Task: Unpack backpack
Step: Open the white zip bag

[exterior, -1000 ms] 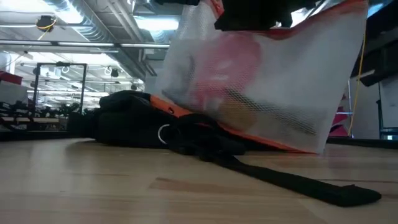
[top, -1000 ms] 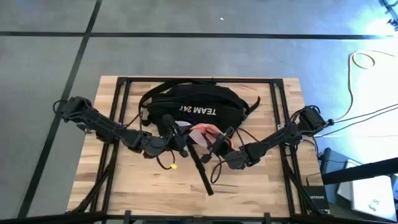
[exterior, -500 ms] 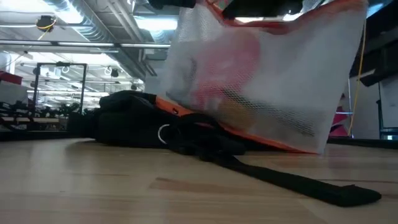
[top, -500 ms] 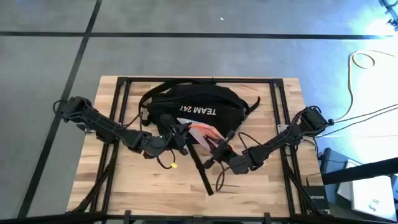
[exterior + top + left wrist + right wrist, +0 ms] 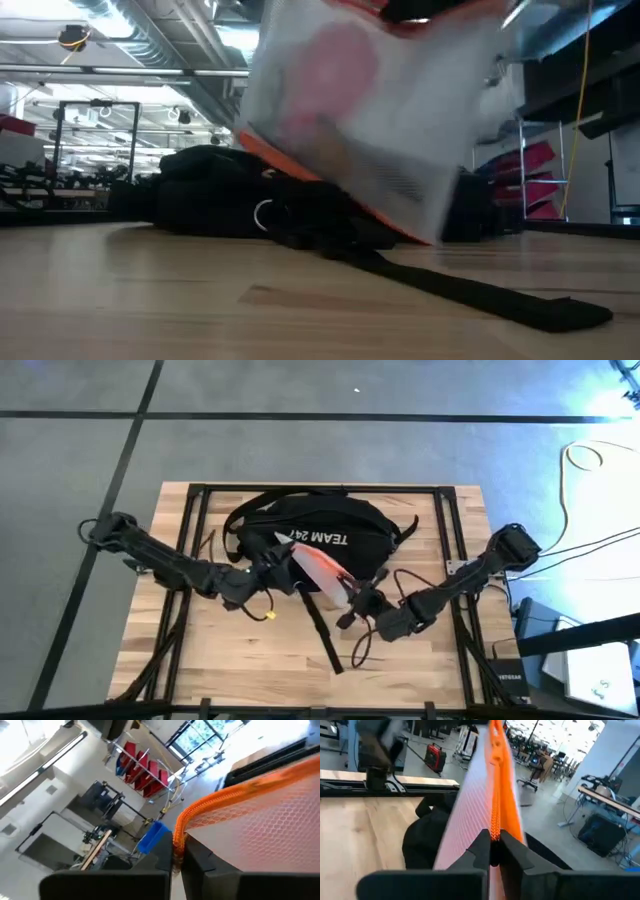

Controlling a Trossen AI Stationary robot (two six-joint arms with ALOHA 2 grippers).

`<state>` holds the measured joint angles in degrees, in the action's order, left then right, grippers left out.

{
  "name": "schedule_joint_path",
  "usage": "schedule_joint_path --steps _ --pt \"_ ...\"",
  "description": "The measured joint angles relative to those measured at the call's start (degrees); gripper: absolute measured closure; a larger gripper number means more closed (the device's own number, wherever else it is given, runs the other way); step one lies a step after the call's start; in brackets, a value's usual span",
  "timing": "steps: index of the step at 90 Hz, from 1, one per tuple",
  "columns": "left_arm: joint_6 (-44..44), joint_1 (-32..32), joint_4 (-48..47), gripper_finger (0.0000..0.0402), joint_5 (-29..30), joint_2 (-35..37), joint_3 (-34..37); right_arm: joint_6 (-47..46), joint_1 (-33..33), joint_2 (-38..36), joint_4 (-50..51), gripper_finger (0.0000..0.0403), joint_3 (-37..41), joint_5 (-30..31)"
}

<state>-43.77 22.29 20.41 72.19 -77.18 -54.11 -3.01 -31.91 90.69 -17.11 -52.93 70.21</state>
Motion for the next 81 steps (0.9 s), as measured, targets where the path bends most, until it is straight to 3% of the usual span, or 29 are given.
schedule_joint_path --steps 24,54,81 --pt "4.9 0.1 -10.4 0.0402 3.5 7.3 0.0 -7.9 -2.3 -4.6 11.5 0.0402 0.0 2.3" --pt "23.4 0.1 -28.9 0.0402 3.6 15.2 0.0 -29.8 -2.2 -8.1 35.3 0.0403 0.0 -3.2" --pt "42.2 0.1 -42.1 0.0402 3.5 18.6 0.0 -41.7 -2.2 -8.2 48.0 0.0403 0.0 -7.7"
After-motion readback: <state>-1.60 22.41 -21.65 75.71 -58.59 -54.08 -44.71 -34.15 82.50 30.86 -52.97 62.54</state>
